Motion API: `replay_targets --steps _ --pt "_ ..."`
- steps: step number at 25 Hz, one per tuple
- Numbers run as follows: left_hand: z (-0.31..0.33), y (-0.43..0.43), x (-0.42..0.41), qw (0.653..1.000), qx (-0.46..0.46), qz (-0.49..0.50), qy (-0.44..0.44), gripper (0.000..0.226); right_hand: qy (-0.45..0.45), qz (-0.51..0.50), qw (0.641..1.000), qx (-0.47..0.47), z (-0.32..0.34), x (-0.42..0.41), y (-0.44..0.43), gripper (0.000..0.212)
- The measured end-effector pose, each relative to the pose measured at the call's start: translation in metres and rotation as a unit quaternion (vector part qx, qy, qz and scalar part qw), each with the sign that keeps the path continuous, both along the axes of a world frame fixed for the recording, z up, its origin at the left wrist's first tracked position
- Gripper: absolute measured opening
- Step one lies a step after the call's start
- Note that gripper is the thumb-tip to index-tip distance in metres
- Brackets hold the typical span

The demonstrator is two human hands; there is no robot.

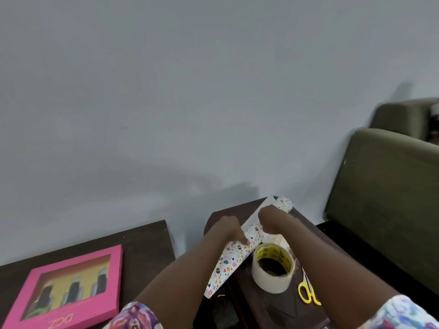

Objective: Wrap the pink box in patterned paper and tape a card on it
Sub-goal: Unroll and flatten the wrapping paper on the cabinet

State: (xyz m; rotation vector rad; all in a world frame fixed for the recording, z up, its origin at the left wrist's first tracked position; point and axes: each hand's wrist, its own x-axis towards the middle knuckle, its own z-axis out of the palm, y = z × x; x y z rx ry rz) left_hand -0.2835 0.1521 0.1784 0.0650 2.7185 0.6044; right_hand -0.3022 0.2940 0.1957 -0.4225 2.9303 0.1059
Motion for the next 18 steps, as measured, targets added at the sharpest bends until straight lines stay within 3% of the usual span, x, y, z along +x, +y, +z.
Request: replay_targets --steps 5,7,11,14,18 --pt "-0.019 -0.026 -0.017 0.998 -0.002 0.063 -0.017 0.026 -0.005 0.125 0.988 0.085 -0.010 -0.015 -0.009 0.059" --pt "-0.024 -0.040 -0.022 0.996 0.021 0.083 -0.020 0.035 0.013 0.154 0.978 0.138 -0.008 -0.020 -0.019 0.072" --pt "-0.011 -0.071 -0.018 0.991 0.079 0.106 -0.007 0.037 0.066 0.239 0.950 0.188 -0.004 -0.014 -0.038 0.054" --pt "0.017 -0.113 0.004 0.991 0.086 0.100 0.010 0.025 0.049 0.276 0.951 0.134 0.001 0.000 -0.060 0.055" --pt "0.052 -0.185 0.058 0.980 0.058 0.164 0.096 0.037 0.123 0.358 0.918 0.120 0.008 0.034 -0.110 0.060"
